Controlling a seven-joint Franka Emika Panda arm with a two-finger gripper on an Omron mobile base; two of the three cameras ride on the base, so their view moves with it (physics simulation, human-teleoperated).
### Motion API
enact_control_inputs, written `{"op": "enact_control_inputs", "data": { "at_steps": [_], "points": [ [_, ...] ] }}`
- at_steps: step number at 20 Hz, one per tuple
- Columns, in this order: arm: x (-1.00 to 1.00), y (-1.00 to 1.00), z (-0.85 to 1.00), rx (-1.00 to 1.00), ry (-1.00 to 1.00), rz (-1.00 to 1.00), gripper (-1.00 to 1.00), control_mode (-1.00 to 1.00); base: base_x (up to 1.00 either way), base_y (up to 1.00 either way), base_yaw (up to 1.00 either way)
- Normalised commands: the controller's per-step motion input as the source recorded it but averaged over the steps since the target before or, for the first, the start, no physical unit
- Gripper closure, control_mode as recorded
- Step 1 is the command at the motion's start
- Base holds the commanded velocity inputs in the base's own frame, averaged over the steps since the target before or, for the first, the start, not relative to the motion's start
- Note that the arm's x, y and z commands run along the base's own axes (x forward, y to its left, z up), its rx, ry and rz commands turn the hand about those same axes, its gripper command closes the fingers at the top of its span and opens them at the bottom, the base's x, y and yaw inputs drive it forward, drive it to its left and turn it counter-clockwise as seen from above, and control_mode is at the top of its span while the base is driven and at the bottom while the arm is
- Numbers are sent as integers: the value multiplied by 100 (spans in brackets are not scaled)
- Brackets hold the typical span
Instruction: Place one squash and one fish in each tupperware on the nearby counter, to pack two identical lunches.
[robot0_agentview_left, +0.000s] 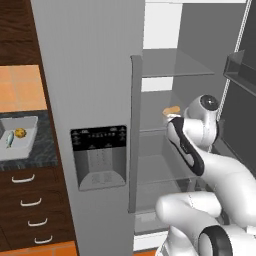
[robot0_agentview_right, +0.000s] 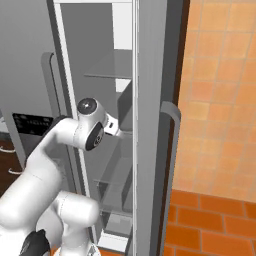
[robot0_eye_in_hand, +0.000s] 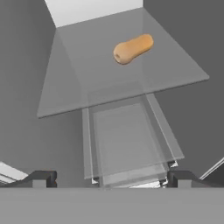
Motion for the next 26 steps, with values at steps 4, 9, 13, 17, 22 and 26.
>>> {"op": "enact_control_inputs", "data": {
  "at_steps": [4, 9, 13, 17, 22, 26],
  "points": [
    [57, 0, -12, 0, 0, -2, -100, -100, 0, 0, 0],
    [49, 0, -28, 0, -5, -4, -100, -100, 0, 0, 0],
    [60, -5, -1, 0, 0, -9, -100, -100, 0, 0, 0],
    [56, -23, -1, 0, 0, -9, -100, -100, 0, 0, 0],
    [51, -16, -4, 0, 0, -6, -100, -100, 0, 0, 0],
    [49, -16, -4, 0, 0, -3, -100, -100, 0, 0, 0]
  ]
}}
